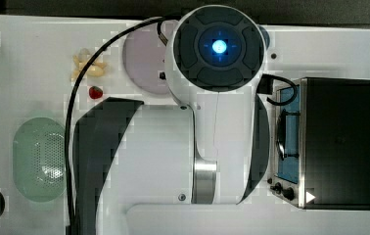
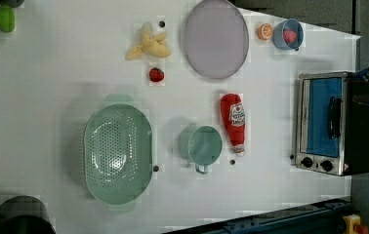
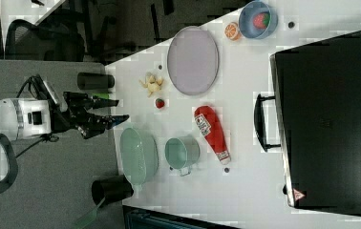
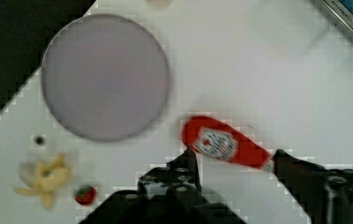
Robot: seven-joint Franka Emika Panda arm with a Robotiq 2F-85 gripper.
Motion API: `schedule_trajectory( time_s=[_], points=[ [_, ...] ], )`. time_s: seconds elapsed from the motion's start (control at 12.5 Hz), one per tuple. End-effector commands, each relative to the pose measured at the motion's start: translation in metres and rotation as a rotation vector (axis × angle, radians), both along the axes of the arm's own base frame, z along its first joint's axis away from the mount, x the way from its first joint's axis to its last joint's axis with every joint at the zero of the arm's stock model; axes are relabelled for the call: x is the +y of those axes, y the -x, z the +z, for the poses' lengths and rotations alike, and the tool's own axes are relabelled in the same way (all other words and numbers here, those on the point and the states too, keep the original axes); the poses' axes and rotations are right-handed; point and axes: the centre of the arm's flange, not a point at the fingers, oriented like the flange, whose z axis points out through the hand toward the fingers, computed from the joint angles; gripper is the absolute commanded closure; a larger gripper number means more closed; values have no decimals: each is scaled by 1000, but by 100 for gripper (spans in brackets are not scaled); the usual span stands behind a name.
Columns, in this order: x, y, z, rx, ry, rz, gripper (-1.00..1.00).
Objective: Pick Ketchup from the table and place it in strainer.
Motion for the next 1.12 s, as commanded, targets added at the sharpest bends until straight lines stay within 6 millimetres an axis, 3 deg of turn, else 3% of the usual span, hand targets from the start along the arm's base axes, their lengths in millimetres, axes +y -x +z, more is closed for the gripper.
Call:
schedule_trajectory(
  time_s=[0.08, 0.24, 0.4, 0.72, 1.12],
  points=[
    [-15, 83, 50, 28, 7, -10, -59],
    [-11, 80, 37, 53, 6, 20, -100],
    [-2, 75, 10, 109, 2, 84, -100],
    [15, 56, -67, 191, -17, 249, -100],
    [27, 32, -159, 144, -57, 678, -100]
  ],
)
